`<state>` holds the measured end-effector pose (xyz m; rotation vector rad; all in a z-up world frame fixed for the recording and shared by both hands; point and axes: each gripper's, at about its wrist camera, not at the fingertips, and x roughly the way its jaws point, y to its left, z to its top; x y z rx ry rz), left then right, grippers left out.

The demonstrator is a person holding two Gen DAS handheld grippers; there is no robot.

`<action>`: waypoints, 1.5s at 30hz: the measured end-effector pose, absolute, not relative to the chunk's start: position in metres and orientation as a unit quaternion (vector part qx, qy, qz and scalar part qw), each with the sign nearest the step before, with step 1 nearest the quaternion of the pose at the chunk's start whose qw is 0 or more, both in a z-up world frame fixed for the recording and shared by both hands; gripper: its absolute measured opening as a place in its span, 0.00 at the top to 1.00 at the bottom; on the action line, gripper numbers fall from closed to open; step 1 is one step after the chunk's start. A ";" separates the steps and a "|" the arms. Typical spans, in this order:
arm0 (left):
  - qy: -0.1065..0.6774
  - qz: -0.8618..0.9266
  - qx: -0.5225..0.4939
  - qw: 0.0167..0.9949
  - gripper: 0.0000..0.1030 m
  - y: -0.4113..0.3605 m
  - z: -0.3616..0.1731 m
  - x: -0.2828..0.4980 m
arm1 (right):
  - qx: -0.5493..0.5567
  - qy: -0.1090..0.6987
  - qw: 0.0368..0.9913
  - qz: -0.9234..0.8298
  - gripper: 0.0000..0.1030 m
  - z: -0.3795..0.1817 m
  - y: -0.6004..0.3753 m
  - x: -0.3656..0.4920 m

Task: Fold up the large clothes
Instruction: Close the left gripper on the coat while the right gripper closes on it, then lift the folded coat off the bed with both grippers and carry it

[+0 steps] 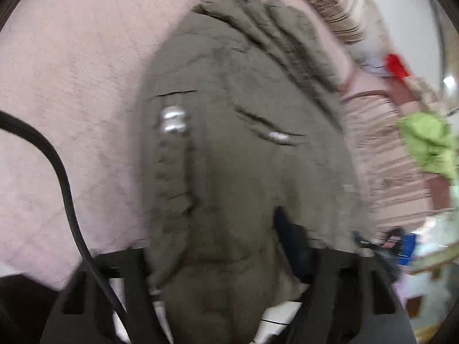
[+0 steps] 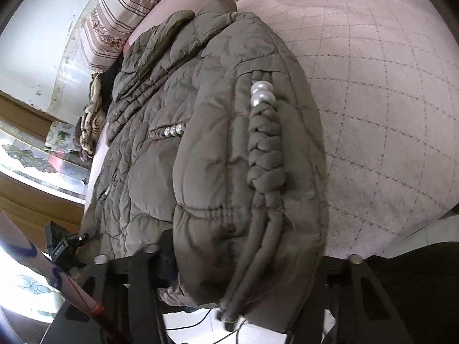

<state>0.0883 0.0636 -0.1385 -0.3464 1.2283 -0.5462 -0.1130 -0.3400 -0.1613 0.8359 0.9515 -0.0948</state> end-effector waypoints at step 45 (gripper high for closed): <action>0.446 -0.201 -0.105 0.866 0.85 0.052 0.031 0.015 | 0.285 0.337 0.897 -0.007 0.81 0.003 -0.326 -0.155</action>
